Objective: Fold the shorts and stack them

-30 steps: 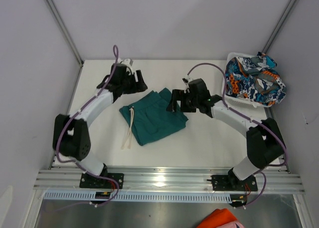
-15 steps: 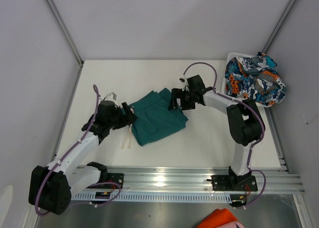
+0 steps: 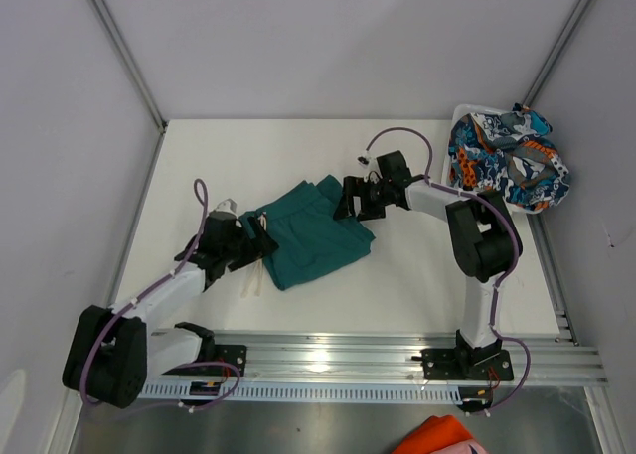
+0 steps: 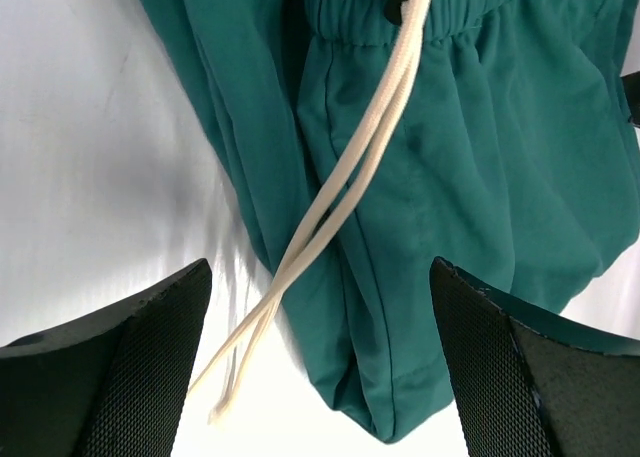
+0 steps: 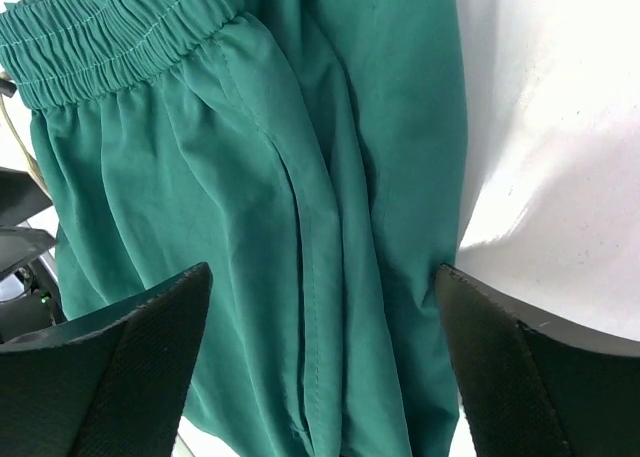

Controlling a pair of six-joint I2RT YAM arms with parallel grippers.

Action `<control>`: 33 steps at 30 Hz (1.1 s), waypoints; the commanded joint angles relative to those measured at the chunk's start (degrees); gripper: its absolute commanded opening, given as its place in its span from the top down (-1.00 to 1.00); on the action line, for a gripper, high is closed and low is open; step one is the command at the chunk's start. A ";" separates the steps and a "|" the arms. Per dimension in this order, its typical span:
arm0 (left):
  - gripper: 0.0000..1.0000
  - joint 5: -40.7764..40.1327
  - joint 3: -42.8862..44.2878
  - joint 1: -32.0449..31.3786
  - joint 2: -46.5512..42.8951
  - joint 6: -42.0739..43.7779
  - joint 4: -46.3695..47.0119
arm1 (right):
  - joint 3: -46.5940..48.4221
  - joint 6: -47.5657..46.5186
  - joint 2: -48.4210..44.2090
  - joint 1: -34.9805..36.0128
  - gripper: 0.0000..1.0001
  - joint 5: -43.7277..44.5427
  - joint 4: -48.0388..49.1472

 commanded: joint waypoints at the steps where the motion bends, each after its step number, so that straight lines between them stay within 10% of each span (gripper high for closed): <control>1: -0.82 2.54 -0.09 -0.32 4.17 -2.26 6.99 | -0.41 0.30 1.08 1.03 -0.85 -1.13 2.44; 11: -0.62 -0.62 5.00 -0.32 12.36 0.28 8.76 | -3.48 1.79 -1.99 6.38 -0.14 11.05 1.38; 21: 0.23 -2.20 11.24 0.03 20.54 5.37 7.02 | -13.15 11.98 -9.90 13.33 0.73 27.60 8.50; 27: 0.98 -3.17 16.60 0.21 23.78 9.32 5.77 | -10.09 13.57 -8.34 15.19 1.00 30.68 8.24; 33: 1.00 -4.05 22.58 1.87 28.09 11.44 4.28 | -4.19 16.55 -4.46 13.26 1.00 32.27 6.39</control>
